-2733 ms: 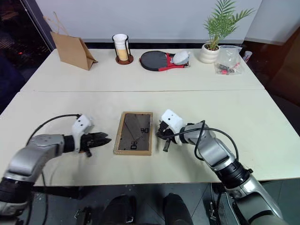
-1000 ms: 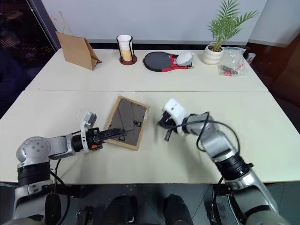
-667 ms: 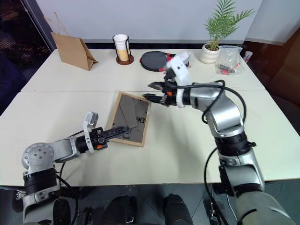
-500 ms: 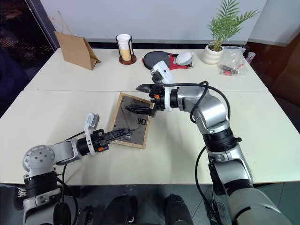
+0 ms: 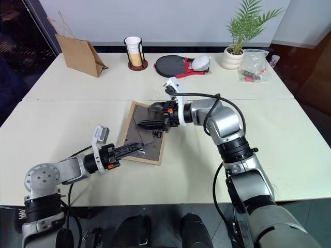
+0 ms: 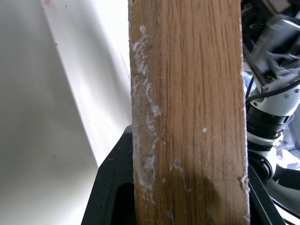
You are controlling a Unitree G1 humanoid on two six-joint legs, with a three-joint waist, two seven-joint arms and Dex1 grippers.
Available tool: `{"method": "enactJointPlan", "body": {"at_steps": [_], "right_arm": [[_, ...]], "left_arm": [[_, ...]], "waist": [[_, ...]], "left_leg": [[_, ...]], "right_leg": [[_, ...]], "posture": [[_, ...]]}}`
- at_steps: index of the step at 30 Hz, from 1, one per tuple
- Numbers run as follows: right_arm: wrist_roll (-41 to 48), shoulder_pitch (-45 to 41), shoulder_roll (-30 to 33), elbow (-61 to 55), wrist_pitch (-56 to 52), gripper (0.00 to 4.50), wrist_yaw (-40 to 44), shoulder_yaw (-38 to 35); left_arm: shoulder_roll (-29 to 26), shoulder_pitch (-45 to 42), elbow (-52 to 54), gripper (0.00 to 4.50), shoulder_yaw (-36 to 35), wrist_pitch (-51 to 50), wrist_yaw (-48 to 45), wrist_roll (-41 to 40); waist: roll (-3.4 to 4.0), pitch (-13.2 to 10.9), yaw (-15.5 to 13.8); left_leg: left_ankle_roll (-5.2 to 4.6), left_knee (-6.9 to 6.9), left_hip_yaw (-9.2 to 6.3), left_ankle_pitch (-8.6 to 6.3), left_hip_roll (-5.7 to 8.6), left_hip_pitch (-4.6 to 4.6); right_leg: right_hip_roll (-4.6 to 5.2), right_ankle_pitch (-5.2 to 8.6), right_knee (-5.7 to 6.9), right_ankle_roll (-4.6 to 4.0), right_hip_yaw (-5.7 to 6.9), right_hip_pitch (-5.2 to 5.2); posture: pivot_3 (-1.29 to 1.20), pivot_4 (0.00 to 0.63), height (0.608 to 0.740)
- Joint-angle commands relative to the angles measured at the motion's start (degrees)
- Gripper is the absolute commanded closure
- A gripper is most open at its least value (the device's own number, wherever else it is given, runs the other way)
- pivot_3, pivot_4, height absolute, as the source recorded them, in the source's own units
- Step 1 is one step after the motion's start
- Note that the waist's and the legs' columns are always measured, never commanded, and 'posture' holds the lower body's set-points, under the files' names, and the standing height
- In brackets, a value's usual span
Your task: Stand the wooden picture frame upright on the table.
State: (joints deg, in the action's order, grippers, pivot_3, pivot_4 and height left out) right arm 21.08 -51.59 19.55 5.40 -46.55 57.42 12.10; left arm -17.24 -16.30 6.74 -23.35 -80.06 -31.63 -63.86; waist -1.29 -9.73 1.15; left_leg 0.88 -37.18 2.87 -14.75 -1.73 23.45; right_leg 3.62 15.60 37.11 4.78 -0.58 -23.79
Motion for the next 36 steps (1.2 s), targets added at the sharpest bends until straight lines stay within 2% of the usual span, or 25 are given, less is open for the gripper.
{"method": "enactJointPlan", "body": {"at_steps": [1,22,36], "right_arm": [[2.7,-0.52,-0.92,-4.22,-0.8,0.02,1.3,0.23],[11.44,3.65,1.72,-18.71,-8.71,0.02,0.24,-4.55],[12.56,5.49,4.92,-21.82,-8.33,0.02,1.26,-3.45]], "left_arm": [[-0.92,-0.14,-0.34,3.54,1.28,2.78,-2.46,-0.76],[-1.31,0.1,-1.25,3.54,1.77,5.56,-0.31,-3.09],[-0.4,-2.96,-0.76,3.54,1.02,5.21,7.5,-8.77]], "waist": [[0.0,0.0,-0.04],[0.0,0.0,-0.03],[0.0,0.0,-0.09]], "left_leg": [[0.0,-0.01,0.0,0.0,0.0,0.0],[0.01,0.1,0.0,-0.01,-0.02,0.14],[0.01,0.1,0.01,-0.01,-0.01,0.35]], "right_leg": [[0.01,0.0,0.0,0.0,0.0,0.0],[0.1,0.05,-0.04,-0.1,-0.07,-0.23],[0.13,0.05,-0.06,-0.1,-0.07,-0.43]], "posture": [[0.0,0.15,0.74],[0.0,0.15,0.74],[0.0,0.15,0.74]]}}
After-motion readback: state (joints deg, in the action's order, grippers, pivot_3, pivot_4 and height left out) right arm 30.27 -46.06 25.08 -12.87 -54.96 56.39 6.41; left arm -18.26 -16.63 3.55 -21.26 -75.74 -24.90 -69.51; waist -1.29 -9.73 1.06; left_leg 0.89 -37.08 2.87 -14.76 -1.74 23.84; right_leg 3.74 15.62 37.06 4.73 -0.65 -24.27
